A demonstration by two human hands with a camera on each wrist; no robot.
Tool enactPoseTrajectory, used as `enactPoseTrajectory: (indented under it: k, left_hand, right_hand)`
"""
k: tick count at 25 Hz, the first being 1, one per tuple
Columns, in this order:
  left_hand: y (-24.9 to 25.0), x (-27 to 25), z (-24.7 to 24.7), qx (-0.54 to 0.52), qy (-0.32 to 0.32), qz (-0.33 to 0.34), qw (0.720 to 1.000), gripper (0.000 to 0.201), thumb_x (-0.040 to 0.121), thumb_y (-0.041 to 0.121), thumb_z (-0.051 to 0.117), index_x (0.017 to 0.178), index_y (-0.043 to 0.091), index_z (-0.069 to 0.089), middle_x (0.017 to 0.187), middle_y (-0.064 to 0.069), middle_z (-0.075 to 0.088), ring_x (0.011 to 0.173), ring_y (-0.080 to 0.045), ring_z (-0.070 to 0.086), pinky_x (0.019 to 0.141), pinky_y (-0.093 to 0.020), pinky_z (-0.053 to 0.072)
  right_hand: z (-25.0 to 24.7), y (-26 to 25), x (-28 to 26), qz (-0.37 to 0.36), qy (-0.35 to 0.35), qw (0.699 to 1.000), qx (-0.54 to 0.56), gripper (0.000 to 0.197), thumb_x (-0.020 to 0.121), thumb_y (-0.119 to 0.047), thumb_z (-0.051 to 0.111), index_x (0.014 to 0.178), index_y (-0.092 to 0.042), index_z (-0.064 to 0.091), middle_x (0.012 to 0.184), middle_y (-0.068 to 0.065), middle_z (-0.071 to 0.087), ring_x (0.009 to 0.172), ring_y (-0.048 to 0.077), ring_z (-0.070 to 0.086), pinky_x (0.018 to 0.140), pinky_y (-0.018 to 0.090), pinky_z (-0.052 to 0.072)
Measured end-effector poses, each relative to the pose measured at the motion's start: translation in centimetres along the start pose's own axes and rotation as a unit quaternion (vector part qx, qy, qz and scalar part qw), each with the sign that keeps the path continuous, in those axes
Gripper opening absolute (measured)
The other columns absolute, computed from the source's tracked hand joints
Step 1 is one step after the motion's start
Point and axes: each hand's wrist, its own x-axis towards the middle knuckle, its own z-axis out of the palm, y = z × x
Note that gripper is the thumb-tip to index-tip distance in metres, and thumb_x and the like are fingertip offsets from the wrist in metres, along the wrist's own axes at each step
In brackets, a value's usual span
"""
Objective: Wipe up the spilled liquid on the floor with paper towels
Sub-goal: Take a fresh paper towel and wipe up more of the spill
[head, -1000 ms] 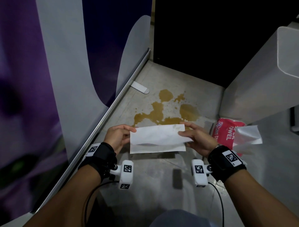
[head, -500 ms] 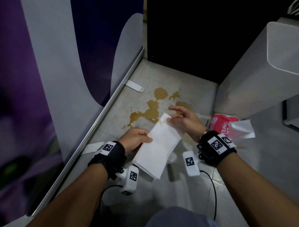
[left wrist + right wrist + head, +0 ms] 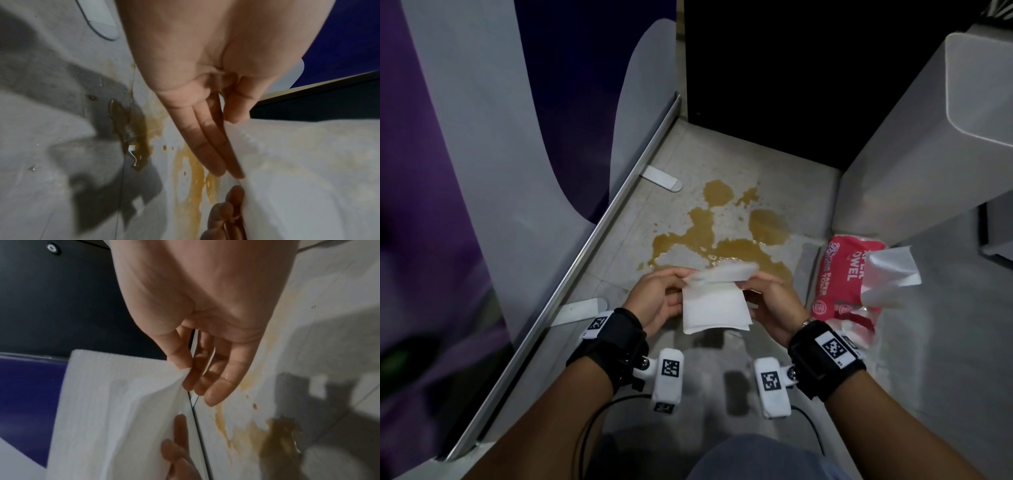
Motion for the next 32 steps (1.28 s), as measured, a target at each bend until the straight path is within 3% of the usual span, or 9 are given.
enactPoseTrajectory:
  k: [2,6,10,15,18,20,24,27,32]
  left_hand:
    - [0.1,-0.2,0.0,-0.006,-0.013,-0.002,1.0,0.025,0.089,0.003,0.046,0.095,-0.001,0.07,0.098,-0.014,0.073,0.083,-0.026,0.07,0.076,-0.035,0.057]
    - [-0.5,-0.1,-0.4,0.049,-0.012,0.033,0.998,0.03,0.078,-0.015,0.061,0.098,0.004,0.072,0.099,-0.014,0.073,0.089,-0.026,0.068,0.076,-0.036,0.057]
    - [-3.2,-0.2,-0.7,0.157,-0.012,0.043,0.987,0.046,0.072,-0.014,0.067,0.102,0.02,0.073,0.091,-0.014,0.073,0.079,-0.025,0.069,0.065,-0.033,0.057]
    - [-4.1,1.0,-6.0,0.301,0.091,0.078,0.946,0.03,0.077,0.0,0.06,0.084,0.026,0.072,0.077,-0.004,0.074,0.07,-0.021,0.068,0.061,-0.03,0.053]
    - [-3.7,1.8,-10.9,0.421,0.167,0.109,0.885,0.022,0.08,0.012,0.059,0.084,0.031,0.07,0.092,0.004,0.074,0.09,-0.017,0.069,0.087,-0.032,0.055]
    - [-3.9,2.3,-13.0,0.513,0.181,0.109,0.832,0.031,0.08,0.016,0.061,0.11,0.024,0.067,0.121,-0.005,0.067,0.114,-0.024,0.06,0.103,-0.035,0.046]
    - [-5.1,2.4,-14.3,0.67,0.179,-0.004,0.72,0.084,0.081,0.03,0.061,0.15,0.003,0.023,0.158,-0.021,0.017,0.147,-0.036,0.013,0.121,-0.045,0.017]
    - [-6.5,2.4,-14.5,0.687,0.155,-0.079,0.706,0.1,0.082,0.035,0.061,0.153,-0.001,0.0,0.162,-0.02,-0.001,0.15,-0.033,0.0,0.122,-0.044,0.01]
    - [-6.9,2.1,-14.8,0.684,0.125,-0.101,0.711,0.109,0.082,0.036,0.062,0.153,0.002,-0.013,0.162,-0.017,-0.017,0.151,-0.029,-0.011,0.123,-0.042,0.0]
  right_hand:
    - [0.1,-0.2,-0.1,-0.018,0.003,1.0,0.001,0.028,0.091,0.003,0.049,0.1,-0.003,0.075,0.087,0.011,0.069,0.066,0.014,0.062,0.056,0.025,0.052]
    - [-0.4,1.0,-0.1,0.048,-0.043,0.988,0.142,0.041,0.092,-0.036,0.063,0.124,-0.01,0.066,0.113,0.016,0.069,0.099,0.03,0.066,0.08,0.043,0.057]
    - [0.2,5.5,-1.0,0.147,-0.146,0.975,0.079,0.042,0.094,-0.011,0.061,0.134,-0.001,0.056,0.129,0.026,0.063,0.116,0.043,0.062,0.1,0.055,0.049]
    - [0.4,6.9,-0.4,-0.027,0.032,0.991,-0.124,0.037,0.1,-0.004,0.052,0.127,-0.023,0.068,0.111,-0.001,0.074,0.097,0.02,0.067,0.095,0.041,0.053]
    - [0.7,6.7,0.7,-0.194,0.057,0.907,-0.369,0.051,0.1,-0.002,0.048,0.144,-0.027,0.052,0.144,-0.012,0.051,0.134,0.005,0.045,0.118,0.028,0.03]
    - [1.7,7.4,2.3,-0.257,0.017,0.822,-0.508,0.057,0.101,-0.003,0.044,0.154,-0.022,0.036,0.158,-0.006,0.035,0.147,0.007,0.027,0.122,0.027,0.018]
    - [4.5,9.9,4.9,-0.202,-0.051,0.765,-0.609,0.062,0.102,-0.012,0.036,0.159,-0.009,0.01,0.167,0.008,0.01,0.154,0.021,0.003,0.123,0.027,-0.003]
    - [5.9,10.9,6.1,-0.189,-0.033,0.749,-0.635,0.064,0.1,-0.014,0.033,0.158,-0.002,0.006,0.167,0.014,0.006,0.154,0.029,-0.001,0.125,0.037,-0.004]
    - [8.3,10.8,8.1,-0.183,-0.03,0.739,-0.647,0.062,0.104,-0.02,0.028,0.159,-0.004,0.003,0.167,0.013,0.0,0.154,0.029,-0.005,0.125,0.041,-0.005]
